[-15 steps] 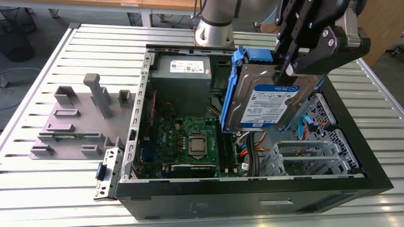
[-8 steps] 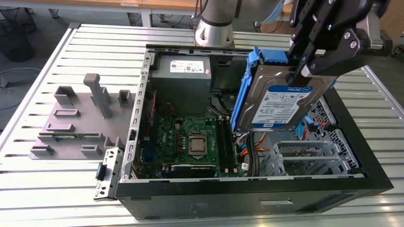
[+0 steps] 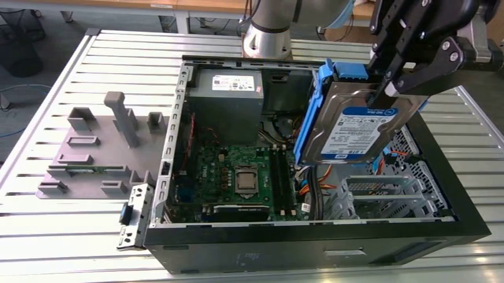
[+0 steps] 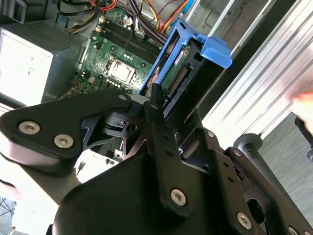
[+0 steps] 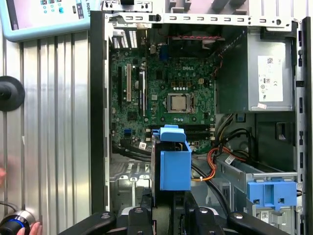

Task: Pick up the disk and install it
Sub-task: 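Pick up the disk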

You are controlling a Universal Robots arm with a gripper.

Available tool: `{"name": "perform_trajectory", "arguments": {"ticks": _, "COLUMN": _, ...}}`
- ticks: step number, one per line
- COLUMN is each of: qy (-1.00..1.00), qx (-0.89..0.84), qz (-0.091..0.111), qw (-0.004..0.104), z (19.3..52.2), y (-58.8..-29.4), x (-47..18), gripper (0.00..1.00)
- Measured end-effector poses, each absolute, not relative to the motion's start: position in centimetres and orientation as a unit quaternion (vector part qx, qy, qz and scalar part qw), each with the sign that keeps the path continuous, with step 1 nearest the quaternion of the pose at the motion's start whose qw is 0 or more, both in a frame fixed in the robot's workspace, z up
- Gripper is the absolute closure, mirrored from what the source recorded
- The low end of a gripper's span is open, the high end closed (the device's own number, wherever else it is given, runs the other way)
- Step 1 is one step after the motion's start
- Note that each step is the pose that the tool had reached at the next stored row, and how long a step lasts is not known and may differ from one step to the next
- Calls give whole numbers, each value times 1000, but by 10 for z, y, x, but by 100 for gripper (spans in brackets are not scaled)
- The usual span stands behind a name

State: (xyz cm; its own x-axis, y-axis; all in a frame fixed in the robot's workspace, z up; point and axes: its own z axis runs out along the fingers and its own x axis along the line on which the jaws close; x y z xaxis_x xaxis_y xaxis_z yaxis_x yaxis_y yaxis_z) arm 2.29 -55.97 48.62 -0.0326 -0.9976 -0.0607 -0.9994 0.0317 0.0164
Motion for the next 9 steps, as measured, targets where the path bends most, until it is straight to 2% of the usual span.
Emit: {"name": "perform_trajectory", "arguments": {"ticks": 9, "qy": 718, "qx": -695, "qz": 27, "qw": 16, "z": 486, "y": -572, "x": 23, "gripper": 65}}
